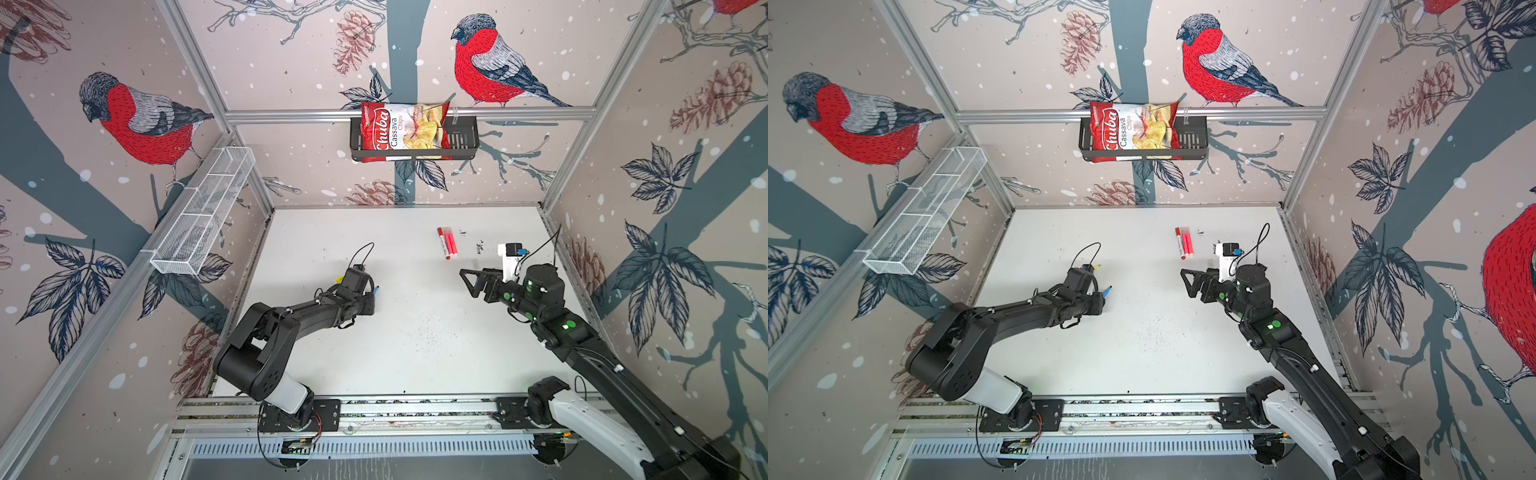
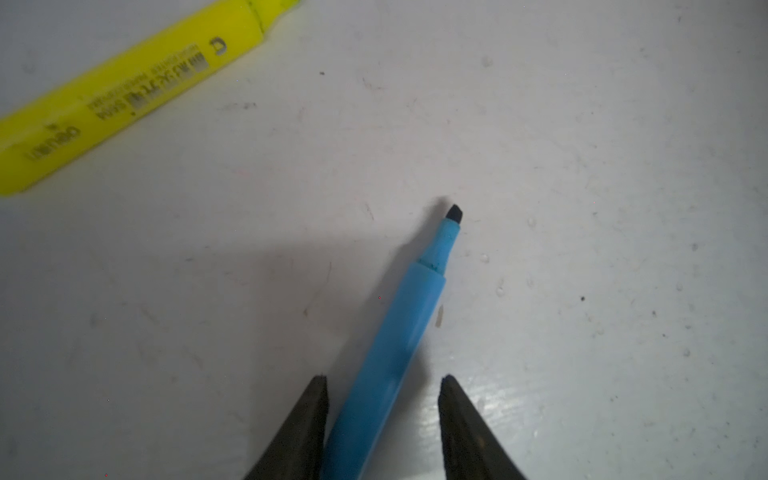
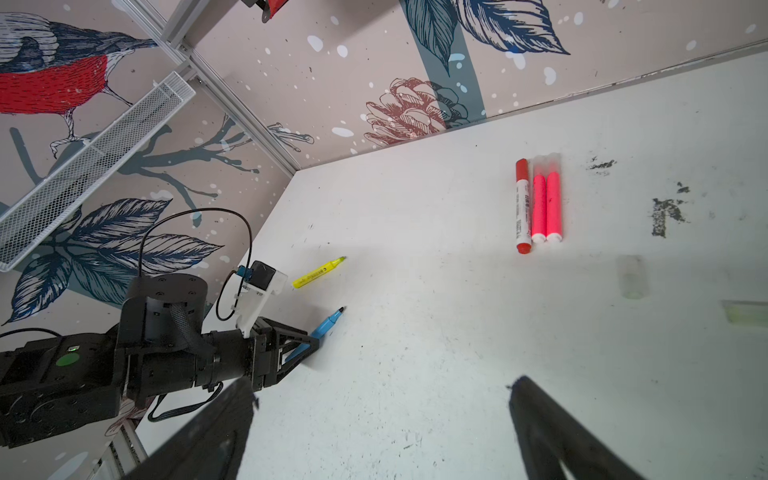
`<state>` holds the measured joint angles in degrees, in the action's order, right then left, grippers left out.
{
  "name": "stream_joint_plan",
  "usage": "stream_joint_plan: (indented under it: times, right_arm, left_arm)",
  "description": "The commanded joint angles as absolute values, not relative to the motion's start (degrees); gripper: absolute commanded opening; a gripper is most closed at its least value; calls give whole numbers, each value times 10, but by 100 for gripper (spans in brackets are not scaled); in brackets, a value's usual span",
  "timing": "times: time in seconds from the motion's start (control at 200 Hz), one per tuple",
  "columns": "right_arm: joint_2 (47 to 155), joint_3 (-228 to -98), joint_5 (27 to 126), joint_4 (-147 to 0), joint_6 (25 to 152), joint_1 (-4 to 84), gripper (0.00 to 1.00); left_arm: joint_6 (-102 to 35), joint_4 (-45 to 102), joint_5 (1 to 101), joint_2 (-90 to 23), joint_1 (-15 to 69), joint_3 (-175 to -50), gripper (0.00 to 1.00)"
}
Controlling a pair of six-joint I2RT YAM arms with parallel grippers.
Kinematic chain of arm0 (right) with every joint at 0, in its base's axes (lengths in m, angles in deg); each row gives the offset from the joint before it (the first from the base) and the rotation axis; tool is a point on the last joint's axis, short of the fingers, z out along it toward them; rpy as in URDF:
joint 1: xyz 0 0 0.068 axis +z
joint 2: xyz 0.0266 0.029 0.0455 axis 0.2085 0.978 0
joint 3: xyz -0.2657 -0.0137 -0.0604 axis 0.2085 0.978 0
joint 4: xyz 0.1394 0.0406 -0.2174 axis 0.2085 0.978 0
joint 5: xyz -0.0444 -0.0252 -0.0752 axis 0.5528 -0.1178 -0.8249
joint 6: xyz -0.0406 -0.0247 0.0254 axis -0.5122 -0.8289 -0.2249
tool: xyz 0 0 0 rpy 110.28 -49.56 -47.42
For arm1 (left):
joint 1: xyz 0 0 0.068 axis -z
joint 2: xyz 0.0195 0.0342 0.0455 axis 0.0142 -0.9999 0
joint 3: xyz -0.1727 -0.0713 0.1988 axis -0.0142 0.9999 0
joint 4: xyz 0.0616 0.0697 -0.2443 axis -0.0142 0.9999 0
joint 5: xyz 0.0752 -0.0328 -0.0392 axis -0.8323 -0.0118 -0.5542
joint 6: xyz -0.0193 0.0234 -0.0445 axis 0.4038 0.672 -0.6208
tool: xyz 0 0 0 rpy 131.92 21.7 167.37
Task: Insert the pens into the pen caps
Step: 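Lift the blue highlighter upright with the left gripper while the right gripper approaches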
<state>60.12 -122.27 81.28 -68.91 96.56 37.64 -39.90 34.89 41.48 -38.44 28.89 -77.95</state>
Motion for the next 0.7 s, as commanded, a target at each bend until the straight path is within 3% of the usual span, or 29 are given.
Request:
stream_joint_plan:
  times: [0.0,0.15,0.345,0.515,0.695]
  right_arm:
    - [598,-1219,801,-710,972,378,97]
    - [596,-1212,799,-716,976,378,97]
    - [596,-1212,796,-714,979,378,97]
    - [593,-1208,788,-708,985,378,97]
    - [599,-1193,833,-734,996,379,97]
  left_arm:
    - [-417,406,401,-365,293,-771,45]
    - [-434,396,429,-349,299,-759,42]
    - [-431,406,420,-393,329,-779,24]
    - [-430,405,416,-402,348,-795,15]
    - [-424,322,449,-314,363,-763,10]
